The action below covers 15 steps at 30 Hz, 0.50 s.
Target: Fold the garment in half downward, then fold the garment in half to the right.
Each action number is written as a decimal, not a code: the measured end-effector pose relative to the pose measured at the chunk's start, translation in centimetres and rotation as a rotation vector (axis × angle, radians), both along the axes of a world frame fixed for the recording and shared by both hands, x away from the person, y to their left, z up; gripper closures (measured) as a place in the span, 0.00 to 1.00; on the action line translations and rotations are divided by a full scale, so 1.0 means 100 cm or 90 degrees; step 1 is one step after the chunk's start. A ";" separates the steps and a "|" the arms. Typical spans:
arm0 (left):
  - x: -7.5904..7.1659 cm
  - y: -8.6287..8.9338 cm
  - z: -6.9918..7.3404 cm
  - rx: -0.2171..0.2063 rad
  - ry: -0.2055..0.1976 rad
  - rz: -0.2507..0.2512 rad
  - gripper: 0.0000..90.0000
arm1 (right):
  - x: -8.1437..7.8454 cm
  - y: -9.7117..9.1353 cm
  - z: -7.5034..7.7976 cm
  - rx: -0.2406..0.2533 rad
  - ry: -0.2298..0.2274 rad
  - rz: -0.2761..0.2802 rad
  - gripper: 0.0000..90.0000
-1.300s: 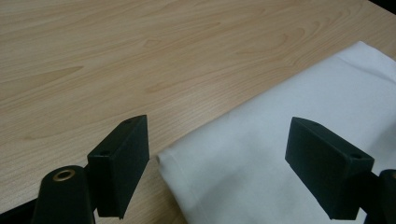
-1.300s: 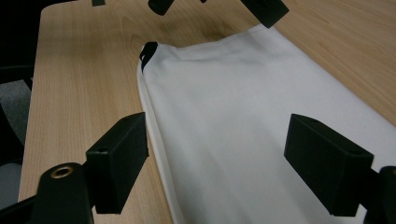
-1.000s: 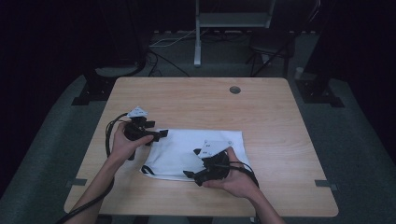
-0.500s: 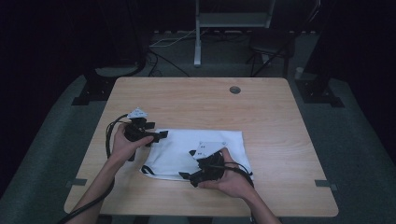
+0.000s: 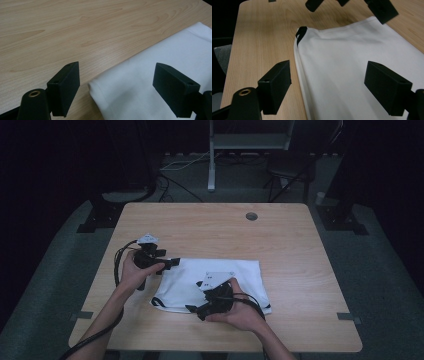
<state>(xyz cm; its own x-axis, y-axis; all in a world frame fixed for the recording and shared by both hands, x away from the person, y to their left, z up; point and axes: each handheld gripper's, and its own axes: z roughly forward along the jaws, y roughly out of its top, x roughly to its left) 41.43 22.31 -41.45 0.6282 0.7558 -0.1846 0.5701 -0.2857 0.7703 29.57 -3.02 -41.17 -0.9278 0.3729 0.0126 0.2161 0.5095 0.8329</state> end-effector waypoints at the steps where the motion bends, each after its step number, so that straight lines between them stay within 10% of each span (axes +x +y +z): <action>1: 0.002 -0.001 0.000 -0.001 0.004 0.000 0.24 | 0.000 0.002 0.001 0.000 0.002 0.001 0.23; 15: 0.014 -0.007 -0.010 0.022 0.060 -0.009 0.24 | 0.002 0.024 0.008 0.000 -0.002 0.024 0.21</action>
<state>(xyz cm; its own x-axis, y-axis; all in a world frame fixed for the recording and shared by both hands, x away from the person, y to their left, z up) 42.84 21.65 -42.48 0.6200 0.7539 -0.2174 0.6351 -0.3195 0.7033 29.73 -0.59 -40.39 -0.9411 0.3380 0.0097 0.1944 0.5174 0.8334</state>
